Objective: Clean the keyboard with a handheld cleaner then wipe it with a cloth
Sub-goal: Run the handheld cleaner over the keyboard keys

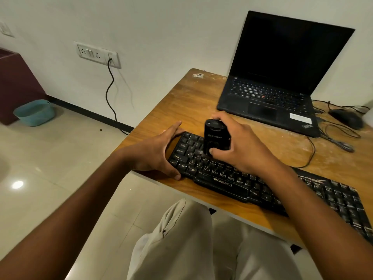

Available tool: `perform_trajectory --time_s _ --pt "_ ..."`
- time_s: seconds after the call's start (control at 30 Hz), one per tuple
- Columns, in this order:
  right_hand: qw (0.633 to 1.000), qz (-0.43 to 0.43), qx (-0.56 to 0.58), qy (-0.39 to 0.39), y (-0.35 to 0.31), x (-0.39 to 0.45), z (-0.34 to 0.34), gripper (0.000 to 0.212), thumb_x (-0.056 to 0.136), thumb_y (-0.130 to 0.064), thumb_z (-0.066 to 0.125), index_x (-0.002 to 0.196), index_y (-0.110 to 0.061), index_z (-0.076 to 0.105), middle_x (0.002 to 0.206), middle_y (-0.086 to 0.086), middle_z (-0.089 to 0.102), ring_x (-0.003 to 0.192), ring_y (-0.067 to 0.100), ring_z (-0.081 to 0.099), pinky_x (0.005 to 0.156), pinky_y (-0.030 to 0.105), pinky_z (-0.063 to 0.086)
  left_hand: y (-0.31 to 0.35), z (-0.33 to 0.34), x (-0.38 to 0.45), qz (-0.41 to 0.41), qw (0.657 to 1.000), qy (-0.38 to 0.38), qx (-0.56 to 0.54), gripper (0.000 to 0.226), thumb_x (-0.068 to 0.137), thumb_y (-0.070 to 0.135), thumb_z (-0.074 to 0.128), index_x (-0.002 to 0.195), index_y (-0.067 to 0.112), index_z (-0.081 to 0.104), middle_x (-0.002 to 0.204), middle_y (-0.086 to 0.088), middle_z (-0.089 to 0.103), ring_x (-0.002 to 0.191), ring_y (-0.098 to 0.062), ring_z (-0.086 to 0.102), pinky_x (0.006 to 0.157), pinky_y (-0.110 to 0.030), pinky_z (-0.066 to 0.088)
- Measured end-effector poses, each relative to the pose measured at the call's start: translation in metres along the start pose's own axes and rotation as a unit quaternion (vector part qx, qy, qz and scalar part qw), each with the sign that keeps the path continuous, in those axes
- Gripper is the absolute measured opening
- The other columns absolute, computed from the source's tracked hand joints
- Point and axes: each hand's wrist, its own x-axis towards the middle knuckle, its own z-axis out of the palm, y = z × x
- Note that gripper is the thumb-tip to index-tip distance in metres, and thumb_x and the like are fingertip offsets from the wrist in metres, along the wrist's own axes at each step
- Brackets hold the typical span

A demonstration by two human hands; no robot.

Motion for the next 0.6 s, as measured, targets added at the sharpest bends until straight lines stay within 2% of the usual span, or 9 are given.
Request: perform_trajectory --time_s 0.1,0.17,0.27,0.33,0.43,0.53,0.6 --pt "1.0 0.008 -0.014 0.009 0.001 -0.004 -0.012 0.065 0.081 -0.014 0.083 0.123 -0.042 0.043 0.103 -0.013 0.059 0.082 0.008 0.064 0.054 0.024 0.057 0.0 0.001 0.0 -0.003 1.0 0.003 0.003 0.155 0.054 0.036 0.099 0.16 0.04 -0.013 0.164 0.009 0.022 0.138 -0.01 0.036 0.105 -0.013 0.035" --pt "0.999 0.011 0.026 0.032 -0.003 0.003 -0.009 0.065 0.08 -0.013 0.083 0.123 -0.041 0.043 0.106 -0.009 0.06 0.085 0.01 0.065 0.052 0.024 0.055 0.001 0.001 0.0 -0.002 1.0 0.004 0.003 0.154 0.055 0.034 0.099 0.16 0.04 -0.013 0.164 0.01 0.021 0.138 -0.009 0.036 0.102 -0.01 0.034" --pt "0.994 -0.01 0.1 0.048 -0.012 0.016 0.009 0.064 0.08 -0.008 0.082 0.125 -0.035 0.045 0.109 -0.004 0.059 0.088 0.013 0.066 0.054 0.022 0.056 0.002 0.0 -0.001 -0.005 1.0 0.002 -0.002 0.155 0.054 0.035 0.1 0.159 0.042 -0.013 0.164 0.008 0.023 0.139 -0.014 0.039 0.109 -0.021 0.038" --pt "0.993 -0.023 0.105 0.039 -0.013 0.018 0.019 0.064 0.08 -0.006 0.082 0.125 -0.034 0.045 0.107 -0.002 0.06 0.087 0.015 0.067 0.055 0.024 0.057 0.002 0.0 -0.001 -0.006 1.0 0.001 -0.004 0.155 0.053 0.036 0.1 0.159 0.043 -0.013 0.164 0.007 0.024 0.138 -0.015 0.041 0.112 -0.025 0.04" --pt "0.997 0.005 0.072 0.021 -0.006 0.007 0.011 0.067 0.082 -0.007 0.081 0.124 -0.04 0.041 0.107 -0.007 0.059 0.084 0.013 0.066 0.054 0.022 0.056 0.003 0.0 -0.001 -0.002 1.0 0.002 0.0 0.155 0.052 0.037 0.1 0.16 0.041 -0.012 0.163 0.011 0.023 0.14 -0.013 0.038 0.114 -0.024 0.037" --pt "0.999 0.038 0.011 0.008 0.007 -0.011 -0.009 0.07 0.082 -0.011 0.082 0.129 -0.043 0.04 0.107 -0.011 0.061 0.085 0.011 0.067 0.058 0.029 0.062 0.002 0.001 0.0 0.0 1.0 0.002 0.003 0.156 0.052 0.039 0.1 0.16 0.042 -0.011 0.165 0.011 0.022 0.143 -0.014 0.036 0.119 -0.032 0.035" --pt "0.999 0.043 -0.007 0.009 0.01 -0.016 -0.017 0.07 0.08 -0.012 0.083 0.127 -0.042 0.041 0.106 -0.01 0.062 0.085 0.011 0.067 0.062 0.031 0.062 0.001 0.001 0.001 -0.002 1.0 0.002 0.004 0.155 0.052 0.038 0.1 0.159 0.042 -0.012 0.165 0.01 0.021 0.143 -0.015 0.035 0.119 -0.032 0.035"
